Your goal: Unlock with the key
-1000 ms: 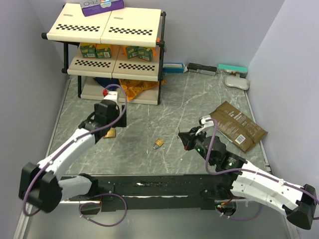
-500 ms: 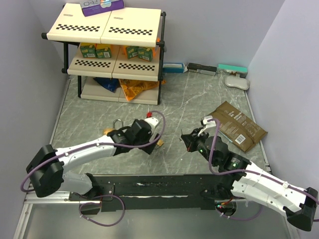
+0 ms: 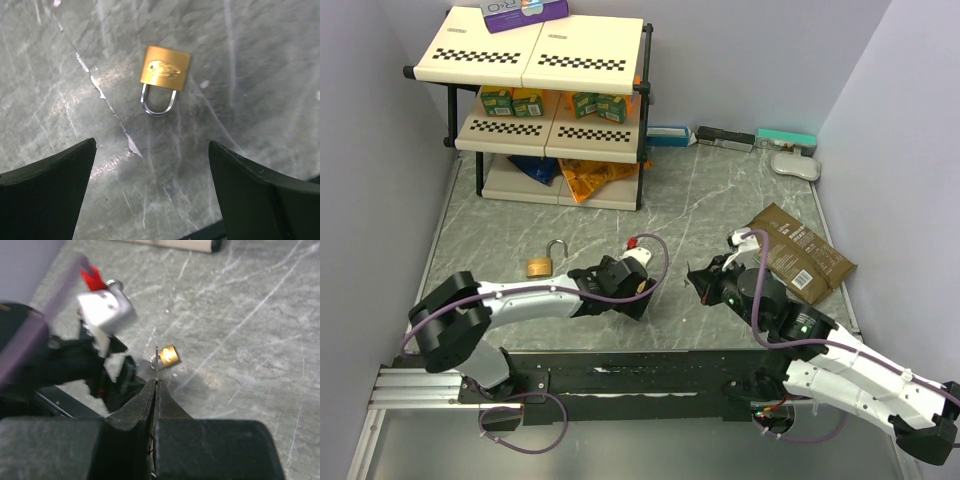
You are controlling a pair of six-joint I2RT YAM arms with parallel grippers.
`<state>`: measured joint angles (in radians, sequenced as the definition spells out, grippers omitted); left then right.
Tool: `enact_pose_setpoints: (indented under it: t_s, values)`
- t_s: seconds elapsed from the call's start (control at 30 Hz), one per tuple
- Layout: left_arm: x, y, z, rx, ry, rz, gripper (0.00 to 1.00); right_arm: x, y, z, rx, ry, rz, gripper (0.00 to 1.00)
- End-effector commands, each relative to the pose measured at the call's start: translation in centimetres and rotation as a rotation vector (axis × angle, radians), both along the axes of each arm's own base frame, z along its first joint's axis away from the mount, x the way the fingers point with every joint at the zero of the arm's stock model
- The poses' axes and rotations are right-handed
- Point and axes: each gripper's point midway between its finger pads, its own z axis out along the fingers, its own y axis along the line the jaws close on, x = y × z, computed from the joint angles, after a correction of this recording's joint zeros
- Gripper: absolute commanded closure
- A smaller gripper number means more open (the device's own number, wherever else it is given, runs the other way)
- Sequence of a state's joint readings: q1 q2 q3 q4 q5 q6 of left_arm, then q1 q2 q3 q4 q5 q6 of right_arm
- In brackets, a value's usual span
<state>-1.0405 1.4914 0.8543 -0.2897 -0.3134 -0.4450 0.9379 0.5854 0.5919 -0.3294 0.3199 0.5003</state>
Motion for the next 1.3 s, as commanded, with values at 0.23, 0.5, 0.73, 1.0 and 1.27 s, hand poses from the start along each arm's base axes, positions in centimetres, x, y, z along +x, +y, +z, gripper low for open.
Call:
enact_pose_setpoints:
  t_s: [0.23,0.5,0.73,1.0,1.27]
  values:
    - [1.7,0.6,-2.8,0.082,-0.042,0.104,0.01,-0.5,-0.1,2.8,0.053,-0.01,0.012,1.0]
    - [3.7,1.4,-4.1,0.169,-0.087,0.141,0.01,-0.9,-0.1,1.5,0.063,0.021,0.014,1.0]
    - [6.2,3.3,-4.4,0.217,-0.044,0.204,0.01,-0.9,-0.7,1.7,0.065,0.009,-0.006,1.0]
    - [5.3,4.0,-5.1,0.224,0.008,0.238,0.01,-0.9,-0.7,2.5,0.069,-0.018,0.003,1.0]
    - [4.4,4.3,-4.9,0.198,0.053,0.27,0.01,-0.7,-0.3,2.2,0.077,-0.01,0.006,1.0]
